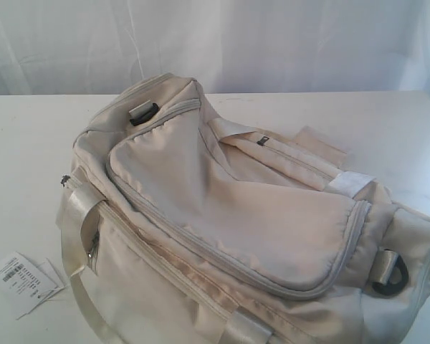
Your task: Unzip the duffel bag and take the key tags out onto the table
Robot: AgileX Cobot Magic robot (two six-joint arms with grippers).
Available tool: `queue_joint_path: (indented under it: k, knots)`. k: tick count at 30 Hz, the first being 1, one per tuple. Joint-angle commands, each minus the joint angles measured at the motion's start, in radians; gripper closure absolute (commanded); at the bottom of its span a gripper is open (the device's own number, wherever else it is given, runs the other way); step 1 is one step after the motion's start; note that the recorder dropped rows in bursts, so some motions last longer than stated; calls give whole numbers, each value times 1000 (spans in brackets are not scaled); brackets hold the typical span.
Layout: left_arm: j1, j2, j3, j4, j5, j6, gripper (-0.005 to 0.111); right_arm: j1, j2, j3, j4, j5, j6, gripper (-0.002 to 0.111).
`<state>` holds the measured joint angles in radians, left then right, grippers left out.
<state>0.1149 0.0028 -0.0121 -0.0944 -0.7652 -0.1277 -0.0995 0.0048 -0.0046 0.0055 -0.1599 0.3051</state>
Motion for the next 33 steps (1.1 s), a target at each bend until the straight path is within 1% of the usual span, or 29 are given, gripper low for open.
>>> queue_joint_path:
  k: [1, 3, 4, 6, 8, 10, 11, 12, 13, 14, 15, 16, 17, 18, 19, 20, 21, 22, 23, 25, 26, 27, 28, 29, 30, 31, 32, 33]
  knots:
    - [2, 61, -183, -98, 244, -137, 107, 0, -5, 5, 4, -29, 305, 108]
    - [2, 201, -336, -96, 450, -87, 107, 0, -4, -59, 4, 138, 334, 108]
    - [2, 281, -436, -94, 568, -59, 107, 0, 32, -105, 4, 232, 329, 108]
    - [2, 455, -614, -51, 806, -27, 107, 0, 145, -213, 1, 342, 302, 108]
    - [0, 580, -739, -49, 968, 3, 107, 0, 242, -306, 1, 435, 201, 108]
    - [-15, 689, -834, -58, 1117, 89, 107, 0, 336, -397, 11, 545, 99, 108]
    - [-30, 748, -903, -96, 1212, 169, 107, 0, 389, -445, 24, 607, 46, 108]
    - [-39, 808, -946, -135, 1276, 232, 107, 0, 430, -489, 37, 649, 6, 108]
    - [-45, 854, -999, -197, 1340, 297, 107, 0, 479, -529, 60, 694, -40, 108]
    - [-48, 925, -1050, -271, 1438, 400, 107, 0, 525, -566, 97, 733, -91, 108]
    - [-48, 974, -1100, -357, 1506, 478, 107, 0, 571, -593, 144, 768, -136, 108]
    - [-48, 1093, -1198, -496, 1672, 650, 107, 0, 654, -654, 254, 840, -276, 108]
    - [-48, 1174, -1266, -550, 1765, 715, 107, 0, 706, -694, 319, 901, -375, 108]
    - [-48, 1252, -1331, -562, 1826, 723, 107, 0, 756, -730, 365, 974, -455, 108]
    - [-48, 1304, -1366, -560, 1854, 728, 107, 0, 784, -753, 381, 1014, -476, 108]
    - [-48, 1400, -1444, -544, 1873, 728, 107, 0, 845, -787, 394, 1105, -489, 108]
    - [-48, 1434, -1476, -537, 1873, 723, 107, 0, 869, -796, 394, 1140, -489, 108]
    - [-48, 1517, -1535, -537, 1873, 719, 107, 0, 903, -802, 394, 1185, -493, 108]
    - [-48, 1550, -1557, -541, 1873, 719, 107, 0, 910, -802, 394, 1195, -506, 108]
    - [-77, 1703, -1663, -529, 1856, 725, 107, 0, 919, -802, 394, 1200, -529, 108]
    - [-87, 1738, -1689, -524, 1852, 746, 107, 0, 919, -802, 394, 1198, -529, 107]
    - [-102, 1793, -1732, -522, 1833, 808, 103, 0, 919, -802, 394, 1199, -529, 104]
    - [-109, 1820, -1749, -522, 1817, 845, 98, 0, 919, -802, 394, 1202, -529, 101]
    - [-120, 1860, -1770, -525, 1771, 893, 87, 0, 919, -802, 394, 1209, -529, 95]
    - [-122, 1877, -1779, -525, 1742, 895, 79, 0, 919, -802, 394, 1215, -529, 91]
    - [-127, 1904, -1784, -525, 1669, 895, 60, 0, 919, -802, 394, 1227, -534, 83]
    - [-127, 1914, -1784, -525, 1639, 895, 50, 0, 919, -802, 394, 1238, -540, 77]
    - [-127, 1930, -1784, -525, 1607, 895, 35, 0, 919, -802, 388, 1250, -547, 64]
